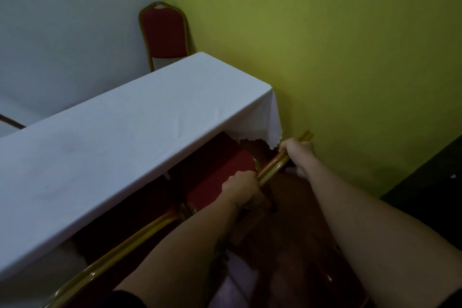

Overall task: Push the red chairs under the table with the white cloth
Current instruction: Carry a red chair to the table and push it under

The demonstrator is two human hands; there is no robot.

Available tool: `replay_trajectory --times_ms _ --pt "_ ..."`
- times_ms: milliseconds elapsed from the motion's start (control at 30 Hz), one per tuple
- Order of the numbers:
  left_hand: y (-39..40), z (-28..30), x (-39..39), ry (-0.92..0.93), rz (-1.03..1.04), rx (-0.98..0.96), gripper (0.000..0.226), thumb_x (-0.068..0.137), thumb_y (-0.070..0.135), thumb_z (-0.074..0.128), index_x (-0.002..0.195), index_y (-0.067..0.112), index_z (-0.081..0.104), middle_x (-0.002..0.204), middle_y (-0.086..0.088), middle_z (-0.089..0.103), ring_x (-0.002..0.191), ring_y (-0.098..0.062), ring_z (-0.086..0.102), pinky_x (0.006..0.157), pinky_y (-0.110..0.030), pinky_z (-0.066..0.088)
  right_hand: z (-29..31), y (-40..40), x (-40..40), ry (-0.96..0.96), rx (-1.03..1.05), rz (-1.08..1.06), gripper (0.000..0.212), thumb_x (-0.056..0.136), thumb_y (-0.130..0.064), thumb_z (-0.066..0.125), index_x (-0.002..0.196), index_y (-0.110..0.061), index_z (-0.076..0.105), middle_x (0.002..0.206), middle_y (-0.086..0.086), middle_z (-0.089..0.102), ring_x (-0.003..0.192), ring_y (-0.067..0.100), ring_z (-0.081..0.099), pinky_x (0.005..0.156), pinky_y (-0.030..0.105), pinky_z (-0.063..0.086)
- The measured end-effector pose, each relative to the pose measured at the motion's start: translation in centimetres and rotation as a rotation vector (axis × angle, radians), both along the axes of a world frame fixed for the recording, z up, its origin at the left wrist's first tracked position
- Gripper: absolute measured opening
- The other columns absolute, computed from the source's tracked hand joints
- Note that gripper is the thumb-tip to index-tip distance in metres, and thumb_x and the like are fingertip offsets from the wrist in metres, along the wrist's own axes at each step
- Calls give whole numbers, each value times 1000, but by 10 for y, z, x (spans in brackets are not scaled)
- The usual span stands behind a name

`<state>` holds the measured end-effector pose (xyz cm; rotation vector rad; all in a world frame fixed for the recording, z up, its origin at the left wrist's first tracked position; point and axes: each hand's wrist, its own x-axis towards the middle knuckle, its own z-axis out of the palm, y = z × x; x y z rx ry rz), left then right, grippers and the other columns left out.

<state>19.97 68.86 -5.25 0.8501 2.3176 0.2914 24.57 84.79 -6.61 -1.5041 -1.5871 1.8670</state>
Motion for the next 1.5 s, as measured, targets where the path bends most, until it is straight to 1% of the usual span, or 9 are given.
replay_trajectory --times_ms 133,333,433,567,933,1067,1167,1300,1500 --pt "-5 -2 -9 85 95 71 35 80 20 65 115 23 61 101 -2 63 91 -24 64 84 -43 59 1 0 -19 4 18 19 54 81 -7 63 132 7 54 84 13 65 63 21 62 32 25 45" --pt "-18 -18 -22 129 140 141 28 87 18 63 112 26 52 97 -1 61 84 -20 64 79 -41 60 2 -5 -36 -51 93 30 56 81 -17 68 130 4 53 92 10 67 68 20 63 27 24 43" --pt "-14 -20 -27 91 149 126 24 85 17 64 106 25 54 96 -1 62 85 -21 63 79 -42 60 2 -4 -37 -153 170 3 70 72 -29 68 132 2 48 111 13 67 80 28 65 53 44 62" --pt "-9 -26 -34 10 185 100 32 84 16 63 115 24 61 99 -2 62 88 -22 63 81 -41 60 5 -1 -36 -294 288 57 76 74 -36 65 135 -5 33 116 15 61 88 34 61 76 57 62" --pt "-9 -32 -51 -34 165 83 51 80 17 63 130 26 62 105 -4 66 91 -26 67 84 -43 60 -1 0 -47 -330 331 22 78 76 -33 60 142 -8 28 123 19 61 100 42 62 81 51 57" --pt "-14 -29 -47 -29 166 95 46 81 17 64 127 22 61 104 -5 65 91 -25 66 84 -42 60 8 0 -43 -567 628 212 78 88 -39 53 152 0 31 149 23 42 131 43 46 95 49 43" --pt "-23 -23 -46 -28 125 92 28 84 20 66 112 19 64 99 -3 64 87 -22 65 81 -40 60 15 -2 -39 -676 883 446 64 92 -40 40 139 1 54 155 22 38 143 39 33 110 54 35" --pt "-46 -10 -48 -31 113 89 33 84 28 68 116 21 66 105 -2 67 91 -21 67 84 -40 60 10 -12 -37 -674 1071 691 54 94 -36 35 119 -3 69 143 20 56 144 37 36 120 60 20" --pt "-98 15 -54 -14 138 144 31 86 24 58 113 21 73 117 -3 72 105 -23 68 94 -40 56 25 -56 -46 -665 1183 861 31 91 -33 41 83 -14 64 91 7 66 105 31 63 122 62 12"
